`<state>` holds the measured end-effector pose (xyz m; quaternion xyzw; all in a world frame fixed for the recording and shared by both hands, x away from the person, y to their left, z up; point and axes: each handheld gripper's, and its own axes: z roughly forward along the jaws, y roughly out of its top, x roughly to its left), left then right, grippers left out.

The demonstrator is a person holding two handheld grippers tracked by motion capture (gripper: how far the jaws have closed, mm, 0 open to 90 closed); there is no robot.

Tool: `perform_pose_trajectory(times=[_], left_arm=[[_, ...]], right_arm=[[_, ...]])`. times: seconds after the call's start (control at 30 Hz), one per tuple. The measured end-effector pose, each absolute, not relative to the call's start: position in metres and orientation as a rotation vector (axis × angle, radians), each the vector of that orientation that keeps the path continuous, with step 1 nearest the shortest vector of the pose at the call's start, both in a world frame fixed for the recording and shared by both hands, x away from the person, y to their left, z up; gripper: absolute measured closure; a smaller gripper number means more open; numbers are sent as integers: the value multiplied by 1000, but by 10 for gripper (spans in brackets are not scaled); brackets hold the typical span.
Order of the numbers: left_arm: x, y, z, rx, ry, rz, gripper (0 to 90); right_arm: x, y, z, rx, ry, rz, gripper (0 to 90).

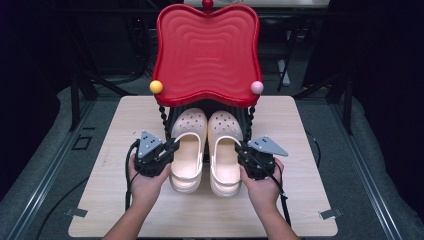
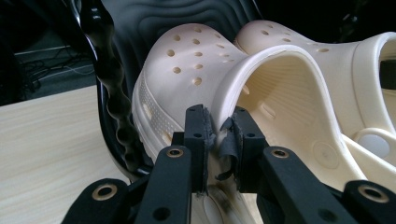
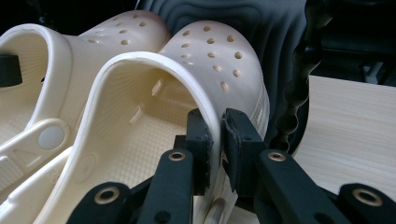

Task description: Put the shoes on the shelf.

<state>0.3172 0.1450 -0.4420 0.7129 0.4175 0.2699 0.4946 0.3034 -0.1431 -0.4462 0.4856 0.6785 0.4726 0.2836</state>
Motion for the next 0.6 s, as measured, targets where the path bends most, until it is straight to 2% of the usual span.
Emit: perform_pose_trajectory(times=[0.6], left_arm=[[354,135,-441,1708,1009,714,796]], right_arm=[[341,-136,-440,1258,1768,1241,804]])
